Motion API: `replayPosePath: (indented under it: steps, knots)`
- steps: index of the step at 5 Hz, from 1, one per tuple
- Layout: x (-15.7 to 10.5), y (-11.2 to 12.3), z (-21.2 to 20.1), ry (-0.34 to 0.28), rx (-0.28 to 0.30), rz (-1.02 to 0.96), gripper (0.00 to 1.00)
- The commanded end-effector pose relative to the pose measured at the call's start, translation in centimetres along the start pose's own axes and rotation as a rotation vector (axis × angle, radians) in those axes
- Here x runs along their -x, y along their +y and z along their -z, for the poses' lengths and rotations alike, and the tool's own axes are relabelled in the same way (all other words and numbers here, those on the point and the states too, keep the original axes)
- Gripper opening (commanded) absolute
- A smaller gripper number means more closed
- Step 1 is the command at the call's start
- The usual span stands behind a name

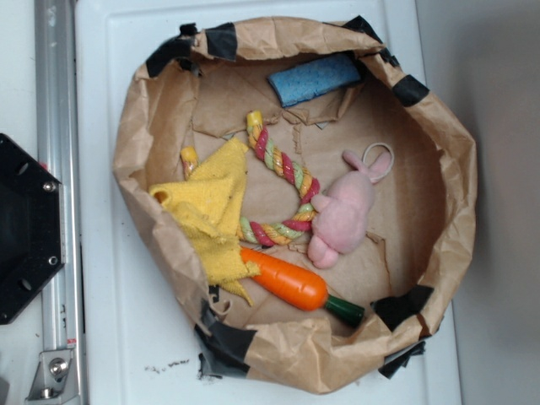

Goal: Grab the multicolored rope.

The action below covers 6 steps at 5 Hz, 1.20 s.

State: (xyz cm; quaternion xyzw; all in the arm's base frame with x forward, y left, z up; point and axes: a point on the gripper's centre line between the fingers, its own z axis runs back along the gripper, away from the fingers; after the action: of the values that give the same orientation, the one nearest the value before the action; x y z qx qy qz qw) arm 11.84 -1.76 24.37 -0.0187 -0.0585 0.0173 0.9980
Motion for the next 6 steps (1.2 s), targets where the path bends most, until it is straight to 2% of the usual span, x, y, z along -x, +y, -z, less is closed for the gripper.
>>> replayPosePath:
  steps: [1, 2, 3, 4, 6]
  knots:
    - [0.0, 0.0, 0.0, 0.000, 0.000, 0.000, 1.00]
    - [-4.7, 3.6, 4.2, -0.023, -0.181, 0.126, 1.00]
    - [-9.8, 5.3, 8.5, -0.062, -0.192, 0.378, 1.00]
    - [-11.5, 5.2, 12.6, -0.040, -0.153, 0.628, 1.00]
    - [-11.5, 5.2, 12.6, -0.040, -0.153, 0.628, 1.00]
